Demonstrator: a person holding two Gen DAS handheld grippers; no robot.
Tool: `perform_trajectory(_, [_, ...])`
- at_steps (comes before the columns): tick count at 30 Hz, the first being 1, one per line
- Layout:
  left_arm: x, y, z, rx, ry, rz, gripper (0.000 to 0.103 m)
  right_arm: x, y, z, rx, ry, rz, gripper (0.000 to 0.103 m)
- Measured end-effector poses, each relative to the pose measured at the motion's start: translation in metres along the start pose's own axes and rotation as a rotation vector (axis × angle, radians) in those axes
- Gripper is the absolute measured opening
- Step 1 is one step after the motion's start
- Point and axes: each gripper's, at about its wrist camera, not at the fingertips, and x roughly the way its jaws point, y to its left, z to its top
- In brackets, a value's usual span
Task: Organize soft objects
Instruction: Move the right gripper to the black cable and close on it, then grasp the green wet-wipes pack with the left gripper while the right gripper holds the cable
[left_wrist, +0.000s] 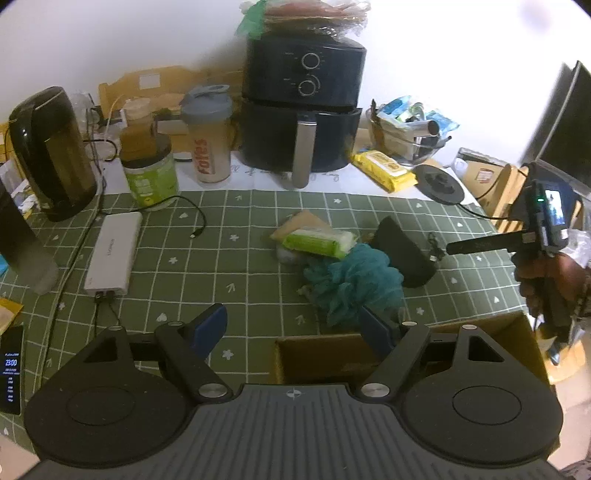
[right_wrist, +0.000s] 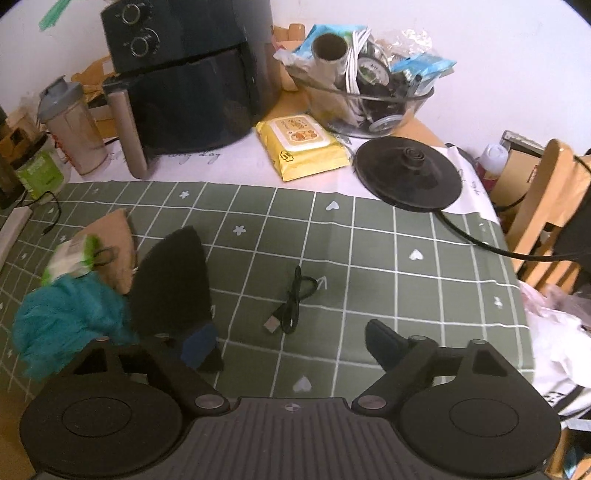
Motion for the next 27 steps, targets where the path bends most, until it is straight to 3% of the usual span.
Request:
perform_trajectory(16, [-0.010, 0.007, -0.012, -0.063, 0.005, 0.030, 0.078, 0.074, 0.001, 0.005, 0.063, -0.008, -0.097, 0.050])
perform_trajectory(20, [-0.012, 0.011, -0.014, -0.082, 0.007, 0.026, 0.078, 0.074, 0.003, 0.006, 0.058, -0.017, -0.104, 0.019])
perform_trajectory(27, [-0.013, 0.012, -0.014, -0.076, 0.002, 0.005, 0.078, 0.073, 0.000, 0.010, 0.066, 0.010, -0.088, 0.017])
